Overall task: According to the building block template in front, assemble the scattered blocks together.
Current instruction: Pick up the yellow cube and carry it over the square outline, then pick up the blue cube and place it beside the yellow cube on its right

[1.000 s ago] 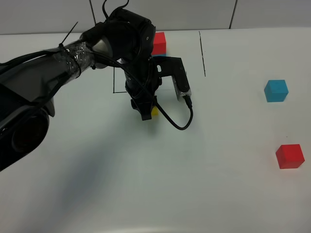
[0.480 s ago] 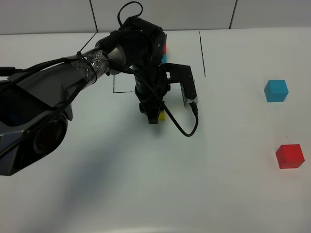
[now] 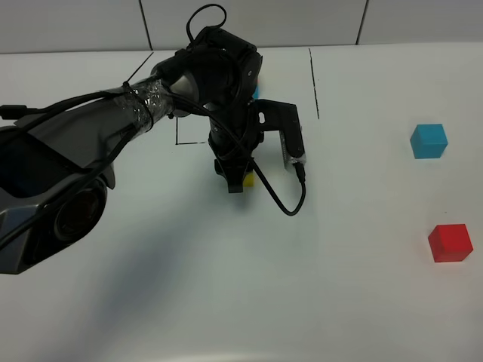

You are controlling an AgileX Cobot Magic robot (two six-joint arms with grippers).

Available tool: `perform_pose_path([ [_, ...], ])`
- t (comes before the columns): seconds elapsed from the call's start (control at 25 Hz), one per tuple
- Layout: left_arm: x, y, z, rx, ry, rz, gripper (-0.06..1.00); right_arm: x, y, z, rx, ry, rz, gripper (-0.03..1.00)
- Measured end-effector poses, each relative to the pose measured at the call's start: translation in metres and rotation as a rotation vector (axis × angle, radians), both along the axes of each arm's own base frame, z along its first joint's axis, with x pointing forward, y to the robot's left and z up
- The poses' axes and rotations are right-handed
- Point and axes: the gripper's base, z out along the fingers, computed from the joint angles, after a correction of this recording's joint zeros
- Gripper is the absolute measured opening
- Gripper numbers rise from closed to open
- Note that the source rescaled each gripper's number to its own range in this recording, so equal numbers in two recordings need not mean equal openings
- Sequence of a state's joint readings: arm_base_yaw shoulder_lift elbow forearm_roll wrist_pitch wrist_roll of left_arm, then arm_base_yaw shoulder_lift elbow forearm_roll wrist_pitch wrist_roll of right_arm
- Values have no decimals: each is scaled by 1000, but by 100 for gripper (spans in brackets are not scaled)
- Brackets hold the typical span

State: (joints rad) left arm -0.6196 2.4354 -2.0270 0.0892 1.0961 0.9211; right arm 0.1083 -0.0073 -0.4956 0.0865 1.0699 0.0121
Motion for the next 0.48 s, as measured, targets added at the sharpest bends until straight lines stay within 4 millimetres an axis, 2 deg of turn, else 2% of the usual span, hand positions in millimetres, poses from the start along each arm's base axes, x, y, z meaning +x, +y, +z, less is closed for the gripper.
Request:
perform_pose_path([
  [0.2, 1, 1, 0, 15, -7, -4, 1, 0, 0, 0, 0, 0, 0, 75],
  [0.28, 1, 1, 0, 16, -7, -4, 5, 0, 0, 0, 0, 0, 0, 75],
  [0.36, 1, 2, -1, 22, -9, -6, 17, 0, 0, 0, 0, 0, 0, 75],
  [0.48, 1, 2, -2, 30, -4, -7, 43, 0, 0, 0, 0, 0, 0, 75],
])
